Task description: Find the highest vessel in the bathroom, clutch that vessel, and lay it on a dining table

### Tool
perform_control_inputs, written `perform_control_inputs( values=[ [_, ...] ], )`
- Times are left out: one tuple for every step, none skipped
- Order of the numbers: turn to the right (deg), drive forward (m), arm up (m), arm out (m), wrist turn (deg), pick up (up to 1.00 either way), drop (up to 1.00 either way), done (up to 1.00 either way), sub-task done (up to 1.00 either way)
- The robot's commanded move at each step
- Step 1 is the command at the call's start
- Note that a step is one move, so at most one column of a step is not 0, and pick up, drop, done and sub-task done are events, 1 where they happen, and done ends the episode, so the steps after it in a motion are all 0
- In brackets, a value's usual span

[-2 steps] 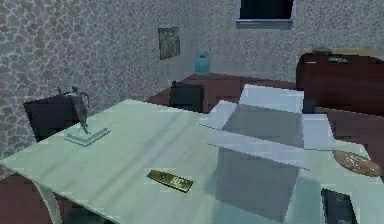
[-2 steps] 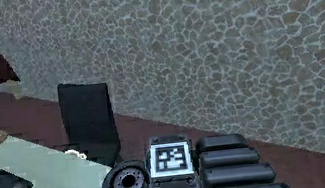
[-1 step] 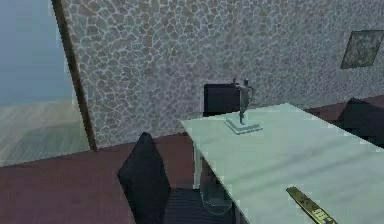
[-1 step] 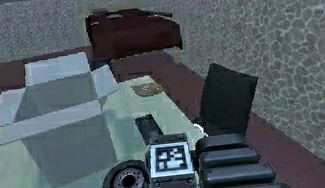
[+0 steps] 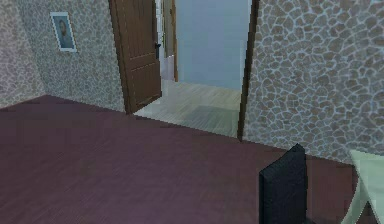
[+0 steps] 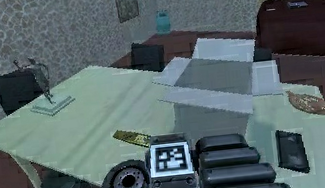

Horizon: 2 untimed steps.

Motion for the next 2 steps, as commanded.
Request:
perform_control_inputs(
  values=[
    [-9.0, 0.00, 0.00, 0.00, 0.0, 0.00, 0.00, 0.00, 0.00],
    [0.0, 0.00, 0.00, 0.48, 0.0, 0.00, 0.00, 0.00, 0.00]
  ],
)
